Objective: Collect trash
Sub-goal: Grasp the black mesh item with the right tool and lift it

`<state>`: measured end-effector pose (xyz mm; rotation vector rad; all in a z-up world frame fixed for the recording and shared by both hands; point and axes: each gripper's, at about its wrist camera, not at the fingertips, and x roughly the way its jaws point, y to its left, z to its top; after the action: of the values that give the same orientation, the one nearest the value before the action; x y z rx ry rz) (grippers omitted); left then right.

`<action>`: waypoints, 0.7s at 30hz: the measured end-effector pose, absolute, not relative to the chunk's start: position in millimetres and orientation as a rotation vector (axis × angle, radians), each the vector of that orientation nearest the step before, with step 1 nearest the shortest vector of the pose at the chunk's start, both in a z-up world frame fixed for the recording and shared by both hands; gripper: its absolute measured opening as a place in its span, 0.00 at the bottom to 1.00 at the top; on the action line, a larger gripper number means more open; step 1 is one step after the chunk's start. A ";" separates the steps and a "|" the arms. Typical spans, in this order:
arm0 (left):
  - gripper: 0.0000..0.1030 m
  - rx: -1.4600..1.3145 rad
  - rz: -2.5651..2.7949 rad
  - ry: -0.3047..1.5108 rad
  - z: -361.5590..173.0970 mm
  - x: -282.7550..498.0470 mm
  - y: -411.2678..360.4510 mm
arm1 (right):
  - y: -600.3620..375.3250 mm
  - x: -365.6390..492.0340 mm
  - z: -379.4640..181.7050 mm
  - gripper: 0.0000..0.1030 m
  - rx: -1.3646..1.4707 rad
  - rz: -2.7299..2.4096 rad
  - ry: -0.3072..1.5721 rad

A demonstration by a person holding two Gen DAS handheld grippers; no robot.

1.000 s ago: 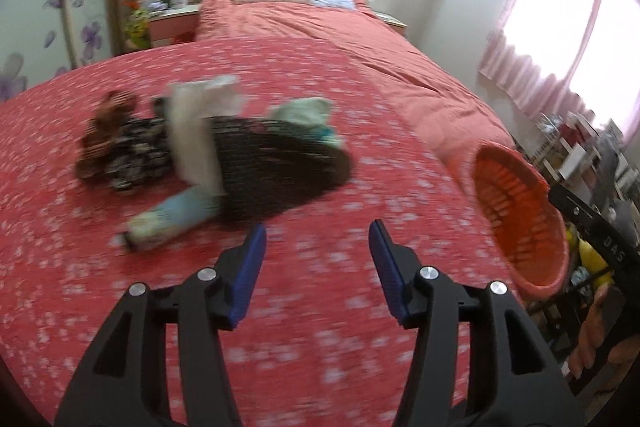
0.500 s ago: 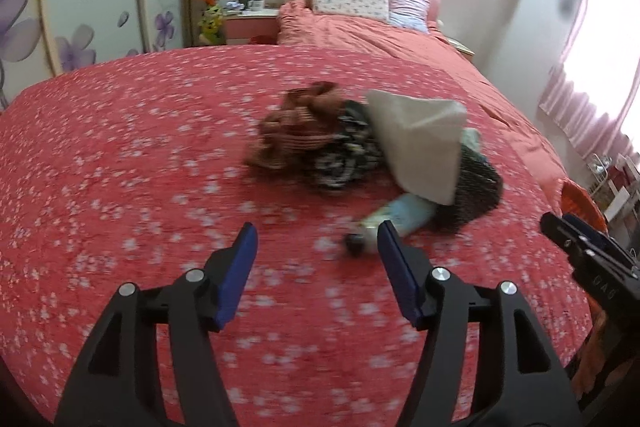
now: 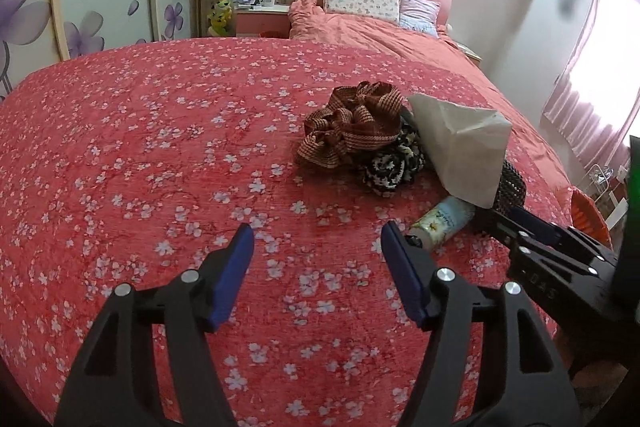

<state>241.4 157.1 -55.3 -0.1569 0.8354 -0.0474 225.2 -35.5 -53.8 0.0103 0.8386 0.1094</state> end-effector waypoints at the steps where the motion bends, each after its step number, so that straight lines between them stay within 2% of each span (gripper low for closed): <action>1: 0.63 -0.155 -0.051 0.836 -55.5 241.5 156.6 | -35.1 226.8 -55.8 0.26 0.011 0.112 0.845; 2: 0.63 -0.153 -0.055 0.837 -55.6 241.9 155.2 | -34.5 226.5 -57.1 0.17 0.014 0.114 0.848; 5: 0.65 -0.146 -0.075 0.838 -55.5 243.5 146.8 | -37.5 221.1 -56.7 0.08 0.027 0.116 0.844; 10: 0.69 -0.126 -0.131 0.849 -56.6 249.5 123.5 | -52.3 209.5 -49.0 0.06 0.068 0.100 0.812; 21: 0.69 -0.014 -0.208 0.914 -78.8 277.3 69.9 | -102.5 195.4 -36.7 0.06 0.150 0.019 0.760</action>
<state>277.3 69.9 -78.8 -0.0136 0.9137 -0.2079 195.4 -102.5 -36.7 0.1499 0.7600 0.0192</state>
